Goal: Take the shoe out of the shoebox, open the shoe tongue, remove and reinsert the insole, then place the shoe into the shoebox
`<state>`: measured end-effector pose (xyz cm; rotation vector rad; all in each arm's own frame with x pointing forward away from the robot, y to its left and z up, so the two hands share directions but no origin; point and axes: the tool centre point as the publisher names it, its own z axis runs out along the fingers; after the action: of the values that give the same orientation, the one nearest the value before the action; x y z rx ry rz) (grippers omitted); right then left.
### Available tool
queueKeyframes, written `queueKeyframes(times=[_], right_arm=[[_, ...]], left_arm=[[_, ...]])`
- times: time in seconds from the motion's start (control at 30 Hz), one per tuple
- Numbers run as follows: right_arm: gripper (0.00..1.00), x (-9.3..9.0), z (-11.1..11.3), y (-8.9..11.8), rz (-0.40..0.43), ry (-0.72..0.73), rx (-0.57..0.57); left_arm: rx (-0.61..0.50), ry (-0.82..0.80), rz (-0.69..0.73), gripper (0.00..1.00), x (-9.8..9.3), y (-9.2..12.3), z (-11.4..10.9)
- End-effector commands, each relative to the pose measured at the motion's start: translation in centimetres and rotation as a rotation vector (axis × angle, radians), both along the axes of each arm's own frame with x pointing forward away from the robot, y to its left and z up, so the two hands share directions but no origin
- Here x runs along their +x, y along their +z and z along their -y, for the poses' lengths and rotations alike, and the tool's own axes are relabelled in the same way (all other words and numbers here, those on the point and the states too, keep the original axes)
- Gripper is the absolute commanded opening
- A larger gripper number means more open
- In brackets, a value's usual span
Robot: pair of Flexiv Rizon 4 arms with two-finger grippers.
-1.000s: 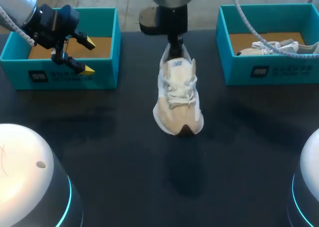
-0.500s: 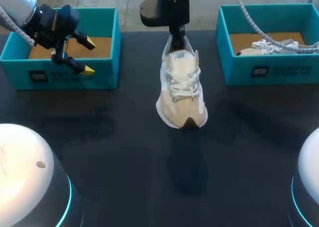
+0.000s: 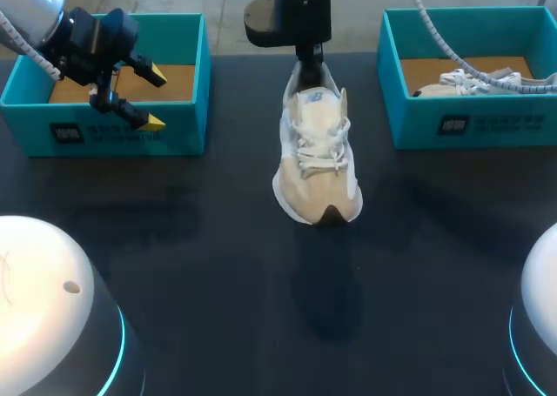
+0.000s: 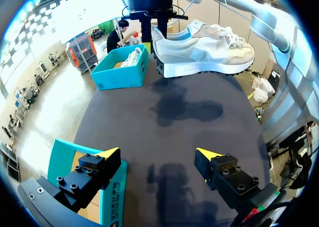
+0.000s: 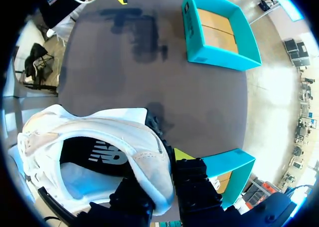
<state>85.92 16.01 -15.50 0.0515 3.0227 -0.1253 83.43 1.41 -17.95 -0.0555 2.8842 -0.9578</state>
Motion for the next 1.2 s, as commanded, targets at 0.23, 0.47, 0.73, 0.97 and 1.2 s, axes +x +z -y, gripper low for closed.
queueKeyframes(times=[0.23,0.47,0.73,0.97,1.2], right_arm=[[0.0,0.0,0.1,0.1,-0.001,0.001,0.001],[0.0,2.4,4.0,0.5,0.031,-0.017,-0.009],[0.0,5.6,9.0,1.1,0.056,0.02,-0.033],[0.0,8.3,12.5,1.5,0.078,0.052,-0.038],[0.0,10.0,16.0,0.9,0.088,0.063,-0.047]], left_arm=[[0.002,0.0,0.0,1.0,-0.1,0.0,0.0],[0.002,0.0,0.0,1.0,-0.1,0.0,0.0],[0.002,0.0,0.0,1.0,-0.1,0.0,0.0],[0.002,0.0,0.0,1.0,-0.1,0.0,0.0],[0.002,0.0,0.0,1.0,-0.1,0.0,0.0]])
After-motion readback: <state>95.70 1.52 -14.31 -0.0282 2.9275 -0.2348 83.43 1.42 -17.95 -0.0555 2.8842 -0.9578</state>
